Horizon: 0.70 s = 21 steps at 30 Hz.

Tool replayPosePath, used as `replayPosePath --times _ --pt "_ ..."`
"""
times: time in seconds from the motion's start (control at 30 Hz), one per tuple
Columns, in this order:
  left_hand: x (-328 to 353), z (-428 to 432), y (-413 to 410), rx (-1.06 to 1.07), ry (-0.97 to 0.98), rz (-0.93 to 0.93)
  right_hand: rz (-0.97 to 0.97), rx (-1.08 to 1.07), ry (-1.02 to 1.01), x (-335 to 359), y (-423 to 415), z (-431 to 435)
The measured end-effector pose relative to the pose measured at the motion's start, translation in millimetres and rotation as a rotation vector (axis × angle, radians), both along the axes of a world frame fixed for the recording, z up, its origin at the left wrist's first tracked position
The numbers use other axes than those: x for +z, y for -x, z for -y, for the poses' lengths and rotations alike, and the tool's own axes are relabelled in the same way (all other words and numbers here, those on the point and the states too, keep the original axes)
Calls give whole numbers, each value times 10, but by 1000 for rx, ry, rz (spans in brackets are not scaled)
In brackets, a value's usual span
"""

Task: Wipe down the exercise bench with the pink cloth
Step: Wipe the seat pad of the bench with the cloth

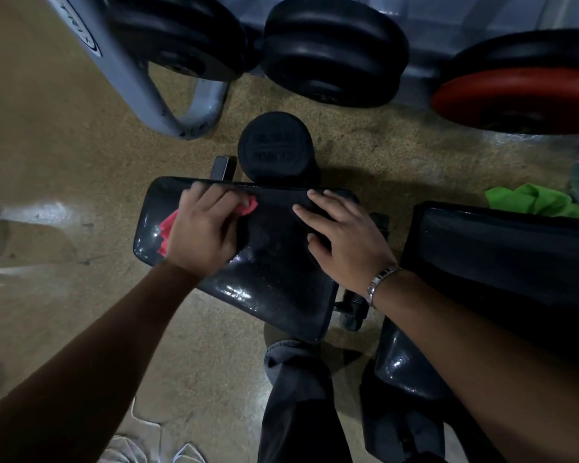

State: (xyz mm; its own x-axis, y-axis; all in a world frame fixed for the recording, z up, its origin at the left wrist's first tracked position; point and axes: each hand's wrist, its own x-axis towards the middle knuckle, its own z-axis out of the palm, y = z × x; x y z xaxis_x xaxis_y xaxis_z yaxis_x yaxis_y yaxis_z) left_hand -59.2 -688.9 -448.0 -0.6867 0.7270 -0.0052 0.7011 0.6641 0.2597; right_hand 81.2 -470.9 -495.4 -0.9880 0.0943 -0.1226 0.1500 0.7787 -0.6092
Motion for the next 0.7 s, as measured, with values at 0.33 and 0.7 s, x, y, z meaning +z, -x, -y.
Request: replayPosePath --times 0.33,0.7 --pt "-2 -166 -51 -51 2 27 -12 -20 18 40 6 16" --pt "-77 -3 -258 -61 -71 8 -21 -17 13 20 -1 5"
